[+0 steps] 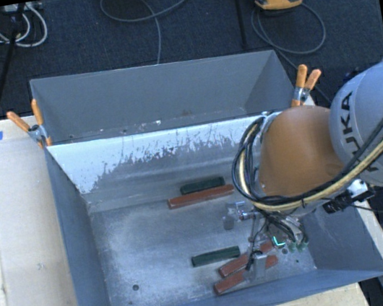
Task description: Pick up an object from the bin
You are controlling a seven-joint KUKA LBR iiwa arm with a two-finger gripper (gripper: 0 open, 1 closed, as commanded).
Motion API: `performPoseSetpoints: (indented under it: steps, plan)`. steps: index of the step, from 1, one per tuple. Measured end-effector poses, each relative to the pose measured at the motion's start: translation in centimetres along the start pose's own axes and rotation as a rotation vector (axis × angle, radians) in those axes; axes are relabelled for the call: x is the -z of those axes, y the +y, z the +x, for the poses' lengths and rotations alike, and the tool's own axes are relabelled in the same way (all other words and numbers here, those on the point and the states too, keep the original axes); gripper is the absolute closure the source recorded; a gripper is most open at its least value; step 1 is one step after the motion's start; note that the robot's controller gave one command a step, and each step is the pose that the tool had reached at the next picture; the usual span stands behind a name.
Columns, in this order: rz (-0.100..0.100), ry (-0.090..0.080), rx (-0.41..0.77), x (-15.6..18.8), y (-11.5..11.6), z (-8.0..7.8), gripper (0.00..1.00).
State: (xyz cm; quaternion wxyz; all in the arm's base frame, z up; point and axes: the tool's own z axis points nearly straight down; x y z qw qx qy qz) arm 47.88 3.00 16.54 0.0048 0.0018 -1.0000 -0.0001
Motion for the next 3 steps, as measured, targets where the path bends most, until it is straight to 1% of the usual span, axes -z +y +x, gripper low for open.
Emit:
performPoseSetpoints:
  steps: [1, 2, 3]
  plan:
    - [0.001, -0.002, 0.199, -9.8, 1.5, -1.3, 0.0]
    - [0.001, -0.008, 0.195, -9.4, 1.5, -1.5, 1.0]
    - [0.001, -0.019, 0.246, 6.0, 2.9, -4.2, 1.0]
